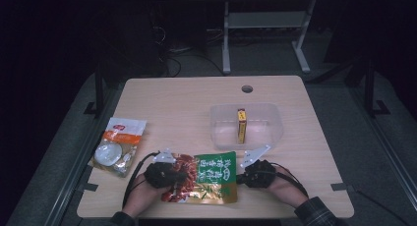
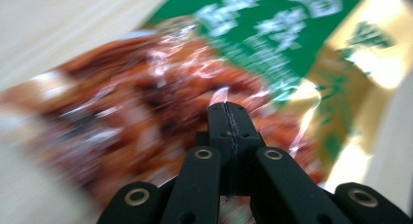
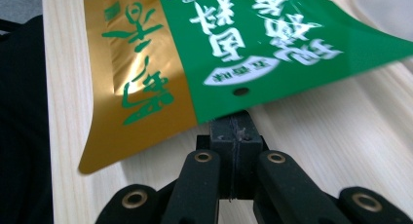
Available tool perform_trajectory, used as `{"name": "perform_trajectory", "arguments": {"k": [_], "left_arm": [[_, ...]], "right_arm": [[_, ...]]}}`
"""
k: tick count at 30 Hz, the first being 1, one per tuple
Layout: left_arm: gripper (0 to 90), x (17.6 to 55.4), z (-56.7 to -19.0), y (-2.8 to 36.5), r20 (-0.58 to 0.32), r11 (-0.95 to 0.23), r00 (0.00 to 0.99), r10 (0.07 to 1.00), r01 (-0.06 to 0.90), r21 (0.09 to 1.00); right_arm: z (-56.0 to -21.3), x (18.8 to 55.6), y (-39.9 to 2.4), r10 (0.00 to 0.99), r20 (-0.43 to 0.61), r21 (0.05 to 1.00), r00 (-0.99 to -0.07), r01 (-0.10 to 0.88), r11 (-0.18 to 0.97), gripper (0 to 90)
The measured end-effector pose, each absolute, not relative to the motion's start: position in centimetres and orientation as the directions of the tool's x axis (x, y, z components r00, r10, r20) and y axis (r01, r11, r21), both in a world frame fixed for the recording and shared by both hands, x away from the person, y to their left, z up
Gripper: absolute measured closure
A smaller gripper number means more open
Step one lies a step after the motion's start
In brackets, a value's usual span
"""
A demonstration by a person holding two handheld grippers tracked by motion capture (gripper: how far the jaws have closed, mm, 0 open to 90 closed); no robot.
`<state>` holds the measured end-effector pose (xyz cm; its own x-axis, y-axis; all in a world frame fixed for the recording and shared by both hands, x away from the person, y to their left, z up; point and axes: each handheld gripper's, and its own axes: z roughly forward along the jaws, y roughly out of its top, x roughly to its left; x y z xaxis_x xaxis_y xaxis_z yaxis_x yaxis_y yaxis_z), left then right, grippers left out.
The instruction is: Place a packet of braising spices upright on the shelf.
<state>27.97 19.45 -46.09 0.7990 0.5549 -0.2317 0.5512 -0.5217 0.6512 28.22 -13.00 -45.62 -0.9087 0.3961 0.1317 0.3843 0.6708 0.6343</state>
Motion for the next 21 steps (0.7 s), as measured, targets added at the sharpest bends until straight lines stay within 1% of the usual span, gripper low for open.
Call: {"name": "perform_trajectory", "arguments": {"k": [1,2,3,5,7,8,9,10,11,13,14,15,16,17,18,19,21], "left_arm": [[90.0,27.8,-46.1,19.0,-0.233,-0.523,0.802,0.550,0.548,0.653],[90.0,27.6,-46.1,18.4,-0.225,-0.532,0.810,0.541,0.537,0.654],[90.0,27.5,-46.1,17.9,-0.210,-0.548,0.820,0.532,0.523,0.653],[90.0,27.6,-46.0,17.9,-0.202,-0.558,0.827,0.525,0.513,0.652],[90.0,27.7,-45.9,17.9,-0.186,-0.564,0.837,0.514,0.493,0.663],[90.0,28.0,-45.7,18.0,-0.169,-0.574,0.844,0.509,0.479,0.664],[89.9,28.3,-45.6,18.1,-0.160,-0.577,0.846,0.509,0.473,0.666],[89.8,28.6,-45.4,18.1,-0.142,-0.583,0.848,0.511,0.463,0.668],[89.8,28.9,-45.3,18.2,-0.134,-0.586,0.851,0.508,0.456,0.670],[89.0,30.0,-44.8,18.5,-0.103,-0.580,0.853,0.512,0.432,0.691],[81.2,30.4,-44.6,18.7,-0.090,-0.589,0.856,0.508,0.422,0.689],[80.5,30.8,-44.4,18.7,-0.078,-0.589,0.858,0.507,0.412,0.695],[77.9,31.3,-44.3,18.7,-0.082,-0.585,0.861,0.502,0.407,0.702],[74.7,31.3,-44.3,18.7,-0.082,-0.585,0.861,0.502,0.407,0.702],[71.0,32.1,-44.0,18.7,-0.061,-0.606,0.877,0.476,0.378,0.700],[67.9,32.5,-44.1,18.6,-0.066,-0.598,0.882,0.467,0.371,0.710],[61.3,33.3,-44.1,18.4,-0.052,-0.613,0.895,0.444,0.345,0.711]], "right_arm": [[-45.6,28.2,-13.0,0.396,0.132,0.634,-0.909,0.384,0.671,89.7],[-45.5,28.2,-13.6,0.413,0.150,0.640,-0.898,0.407,0.652,89.7],[-45.5,28.2,-13.7,0.416,0.143,0.640,-0.898,0.404,0.654,89.7],[-45.4,28.2,-13.8,0.425,0.153,0.642,-0.892,0.416,0.644,89.7],[-45.3,28.2,-14.0,0.430,0.152,0.643,-0.890,0.420,0.641,87.2],[-45.3,28.2,-14.1,0.431,0.139,0.641,-0.892,0.413,0.647,84.2],[-45.3,28.2,-14.3,0.440,0.141,0.644,-0.887,0.419,0.640,78.2],[-45.2,28.3,-14.7,0.452,0.149,0.651,-0.879,0.431,0.625,69.3],[-45.2,28.2,-14.9,0.459,0.154,0.658,-0.875,0.437,0.613,62.4],[-45.1,28.1,-15.4,0.481,0.168,0.666,-0.860,0.459,0.588,54.9],[-45.2,28.0,-15.7,0.489,0.172,0.668,-0.855,0.466,0.580,50.0],[-45.2,27.9,-15.9,0.500,0.177,0.669,-0.848,0.476,0.571,46.1],[-45.1,27.8,-16.2,0.513,0.185,0.667,-0.838,0.490,0.561,43.5],[-45.1,27.8,-16.2,0.513,0.185,0.667,-0.838,0.490,0.561,43.5],[-45.2,27.6,-16.7,0.525,0.192,0.671,-0.829,0.501,0.546,39.6],[-45.2,27.6,-17.0,0.529,0.190,0.676,-0.827,0.501,0.540,38.0],[-45.2,27.4,-17.5,0.536,0.200,0.673,-0.820,0.512,0.533,37.2]]}}
